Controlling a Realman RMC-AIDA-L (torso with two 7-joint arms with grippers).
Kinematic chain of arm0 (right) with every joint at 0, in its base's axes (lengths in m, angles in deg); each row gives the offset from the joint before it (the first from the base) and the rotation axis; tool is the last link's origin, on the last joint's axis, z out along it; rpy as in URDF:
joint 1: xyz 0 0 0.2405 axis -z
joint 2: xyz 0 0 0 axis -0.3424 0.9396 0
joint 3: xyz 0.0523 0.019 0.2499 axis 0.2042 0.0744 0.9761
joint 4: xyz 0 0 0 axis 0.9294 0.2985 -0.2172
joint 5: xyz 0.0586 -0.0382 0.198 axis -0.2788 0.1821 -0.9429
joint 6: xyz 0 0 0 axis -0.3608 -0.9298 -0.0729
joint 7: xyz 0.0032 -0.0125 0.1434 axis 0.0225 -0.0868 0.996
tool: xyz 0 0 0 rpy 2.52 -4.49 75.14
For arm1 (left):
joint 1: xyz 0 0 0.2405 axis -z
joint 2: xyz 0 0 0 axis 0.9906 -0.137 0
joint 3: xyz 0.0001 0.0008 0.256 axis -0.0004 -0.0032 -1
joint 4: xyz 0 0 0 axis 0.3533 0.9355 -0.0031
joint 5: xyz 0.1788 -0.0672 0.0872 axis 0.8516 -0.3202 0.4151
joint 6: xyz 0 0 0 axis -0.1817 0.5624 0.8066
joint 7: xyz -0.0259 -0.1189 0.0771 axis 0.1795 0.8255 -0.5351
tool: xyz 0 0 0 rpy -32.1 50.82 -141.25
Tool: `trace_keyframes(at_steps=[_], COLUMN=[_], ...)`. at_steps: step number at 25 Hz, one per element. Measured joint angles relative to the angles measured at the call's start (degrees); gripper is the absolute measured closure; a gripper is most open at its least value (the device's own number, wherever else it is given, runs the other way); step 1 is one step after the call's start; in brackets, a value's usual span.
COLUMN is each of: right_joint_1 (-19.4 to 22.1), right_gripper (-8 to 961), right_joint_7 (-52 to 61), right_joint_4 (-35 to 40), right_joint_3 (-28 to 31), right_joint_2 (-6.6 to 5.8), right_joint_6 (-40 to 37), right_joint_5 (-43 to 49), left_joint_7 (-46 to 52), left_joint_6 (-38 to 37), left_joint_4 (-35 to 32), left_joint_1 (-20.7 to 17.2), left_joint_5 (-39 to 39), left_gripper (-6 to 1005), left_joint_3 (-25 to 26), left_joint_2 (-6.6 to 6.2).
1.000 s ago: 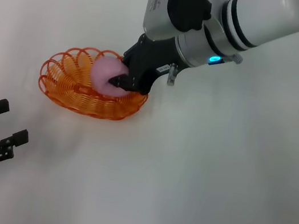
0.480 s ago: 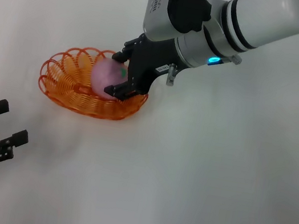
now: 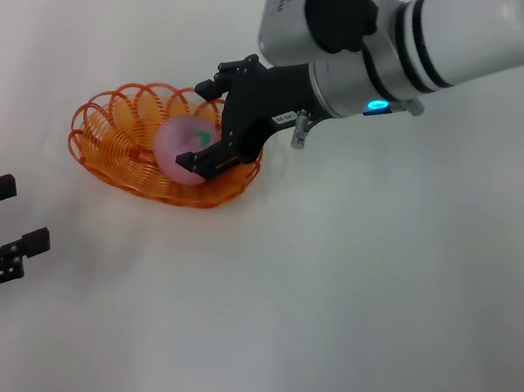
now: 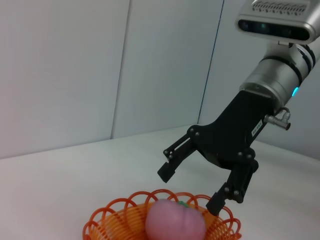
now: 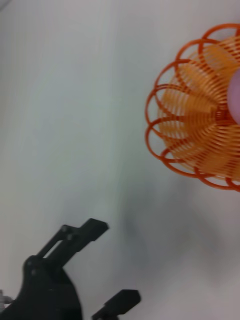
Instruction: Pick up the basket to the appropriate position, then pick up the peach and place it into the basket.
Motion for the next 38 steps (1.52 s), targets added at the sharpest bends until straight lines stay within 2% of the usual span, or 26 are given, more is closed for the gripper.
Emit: trace_keyframes(at_steps=[6, 12, 17, 23, 29, 33, 38], right_joint_1=[7.01, 15.53, 19.27, 22.04, 29.2, 31.99, 32.28], right_gripper=[-6, -5, -5, -4, -4, -3, -3], right_joint_7=[-1.73, -2.55, -4.48, -7.1, -15.73, -22.23, -29.28], right_joint_4=[7.9, 15.79, 17.84, 17.63, 15.86, 10.92, 1.68], right_joint_3=[2.08, 9.66, 16.22, 18.93, 19.07, 21.02, 24.88], right_joint_2=[-0.45, -0.53, -0.56, -0.39, -0.3, -0.37, -0.36], right_joint_6=[-2.95, -10.52, -14.92, -17.16, -18.41, -19.66, -20.85], right_joint_5=[-2.52, -2.51, -2.51, -3.62, -12.24, -15.65, -15.87], left_joint_7=[0.12, 0.13, 0.13, 0.13, 0.13, 0.13, 0.09], left_joint_6=[-0.33, -0.41, -0.46, -0.47, -0.46, -0.46, -0.44], left_joint_4=[-0.09, -0.09, -0.09, -0.09, -0.09, -0.05, 0.0], left_joint_1=[0.0, 0.05, 0.09, 0.02, -0.13, 0.03, 0.08], left_joint_5=[0.0, 0.0, 0.0, 0.01, 1.9, 2.06, 2.27], left_gripper=[248, 248, 249, 249, 249, 249, 249], left_joint_3=[0.05, 0.09, 0.09, 0.09, 0.77, 0.81, 0.81], left_joint_2=[0.0, -0.06, -0.09, -0.09, -0.06, -0.01, 0.0])
